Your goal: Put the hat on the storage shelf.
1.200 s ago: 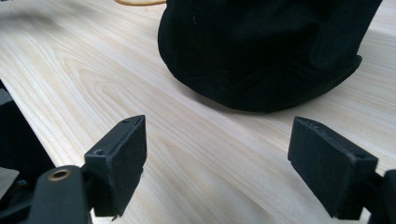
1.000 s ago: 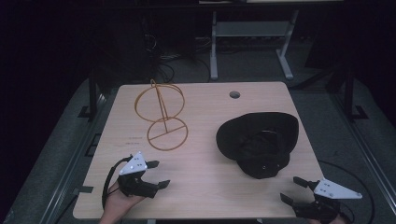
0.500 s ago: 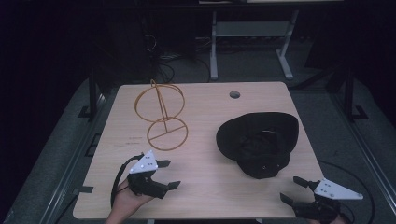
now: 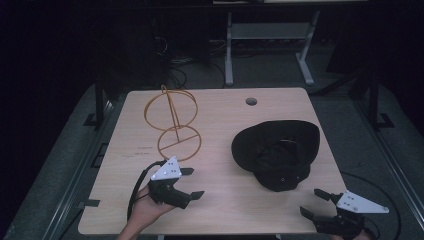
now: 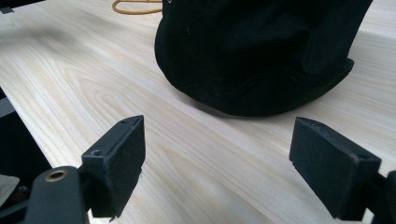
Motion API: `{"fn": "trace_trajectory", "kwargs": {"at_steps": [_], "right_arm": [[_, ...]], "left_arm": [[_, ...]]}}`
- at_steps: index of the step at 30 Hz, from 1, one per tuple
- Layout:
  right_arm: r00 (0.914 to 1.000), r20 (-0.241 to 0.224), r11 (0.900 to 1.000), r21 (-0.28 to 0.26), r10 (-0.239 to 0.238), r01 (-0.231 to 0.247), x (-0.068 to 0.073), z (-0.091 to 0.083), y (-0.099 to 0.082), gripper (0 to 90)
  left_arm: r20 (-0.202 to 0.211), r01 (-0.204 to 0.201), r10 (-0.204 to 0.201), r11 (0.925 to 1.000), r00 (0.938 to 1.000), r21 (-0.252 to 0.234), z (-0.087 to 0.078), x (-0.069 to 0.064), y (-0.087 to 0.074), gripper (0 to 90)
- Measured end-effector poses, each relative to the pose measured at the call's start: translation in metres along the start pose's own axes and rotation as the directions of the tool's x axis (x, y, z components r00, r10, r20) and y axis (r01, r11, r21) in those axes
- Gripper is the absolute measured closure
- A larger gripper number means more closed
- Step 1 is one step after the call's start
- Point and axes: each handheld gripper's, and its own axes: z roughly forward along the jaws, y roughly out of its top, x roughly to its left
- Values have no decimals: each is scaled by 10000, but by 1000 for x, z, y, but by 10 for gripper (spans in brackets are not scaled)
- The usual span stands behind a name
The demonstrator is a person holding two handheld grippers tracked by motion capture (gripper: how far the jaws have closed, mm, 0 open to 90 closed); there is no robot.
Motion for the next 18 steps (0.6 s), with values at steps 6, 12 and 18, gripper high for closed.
{"fn": "trace_trajectory", "kwargs": {"at_steps": [6,12,18], "right_arm": [[10000,-43,10000,-14,-41,41,0,0,0,178],[10000,-95,10000,-44,-9,9,0,0,0,178],[9999,-163,10000,-24,-34,34,1,0,0,178]], "left_arm": [[202,-231,229,9997,9995,64,11,0,13,203],[441,-529,520,9984,9977,193,24,-2,29,203],[638,-909,893,9956,9940,228,38,-4,49,204]]}}
